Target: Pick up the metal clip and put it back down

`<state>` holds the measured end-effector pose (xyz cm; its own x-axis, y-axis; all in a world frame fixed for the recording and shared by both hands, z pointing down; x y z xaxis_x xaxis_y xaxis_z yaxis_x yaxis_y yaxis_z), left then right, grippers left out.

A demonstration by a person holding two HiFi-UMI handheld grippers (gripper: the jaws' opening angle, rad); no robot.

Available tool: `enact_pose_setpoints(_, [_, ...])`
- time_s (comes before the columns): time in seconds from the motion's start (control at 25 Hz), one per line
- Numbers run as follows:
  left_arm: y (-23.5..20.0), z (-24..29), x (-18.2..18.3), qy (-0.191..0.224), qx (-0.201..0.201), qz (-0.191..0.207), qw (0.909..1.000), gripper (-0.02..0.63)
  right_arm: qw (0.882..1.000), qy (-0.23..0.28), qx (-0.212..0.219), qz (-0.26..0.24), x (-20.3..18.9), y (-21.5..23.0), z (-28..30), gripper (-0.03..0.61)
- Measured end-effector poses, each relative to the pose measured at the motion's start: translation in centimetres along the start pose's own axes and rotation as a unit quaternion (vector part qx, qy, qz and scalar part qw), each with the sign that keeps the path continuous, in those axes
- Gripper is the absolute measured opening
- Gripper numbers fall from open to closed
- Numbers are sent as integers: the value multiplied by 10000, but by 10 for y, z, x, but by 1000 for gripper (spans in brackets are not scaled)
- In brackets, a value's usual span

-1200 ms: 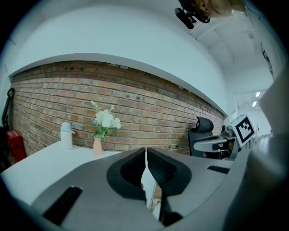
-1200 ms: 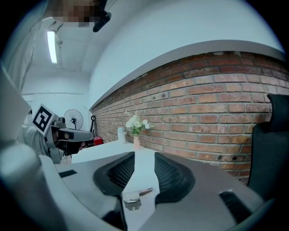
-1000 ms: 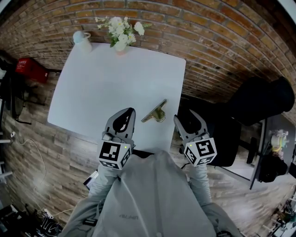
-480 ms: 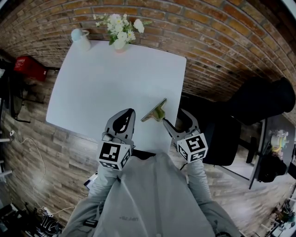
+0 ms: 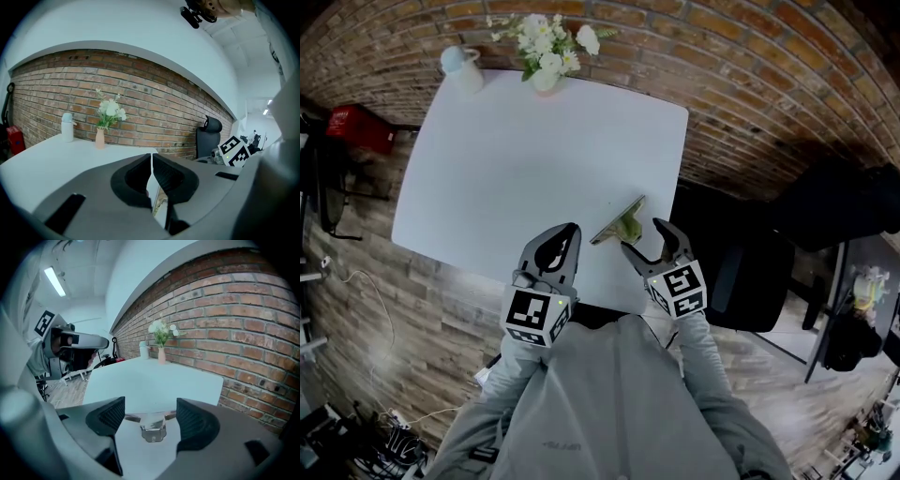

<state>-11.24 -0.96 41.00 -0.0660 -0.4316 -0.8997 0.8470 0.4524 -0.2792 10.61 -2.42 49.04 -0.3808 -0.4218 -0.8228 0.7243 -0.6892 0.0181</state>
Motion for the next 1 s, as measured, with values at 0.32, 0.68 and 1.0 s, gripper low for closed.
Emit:
enact_pose_setpoints(0.32, [-4, 16, -14, -236, -89, -87, 9996, 35, 9980, -585, 152, -193, -27, 1, 39, 328])
enact_pose_setpoints(0.68, [-12, 31, -20, -328, -125, -110, 9993, 35, 9946, -967, 235, -301, -45, 2, 65, 328])
enact_pose_setpoints(1.0, [-16, 30, -23, -324, -106, -151, 9993, 35, 9924, -1176, 223, -298, -54, -2, 73, 327])
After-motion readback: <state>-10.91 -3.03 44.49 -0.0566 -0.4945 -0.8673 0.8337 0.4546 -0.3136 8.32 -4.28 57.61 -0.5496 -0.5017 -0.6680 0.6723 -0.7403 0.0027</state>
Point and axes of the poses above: the fingertips, and each gripper's own axes: z forward along the fingers, y to its right, x out of its top, the point moved 9 cm from there along -z, backward along the fingers, and after that the axes turned 5 degrees about -z, right-handed, at the moved point
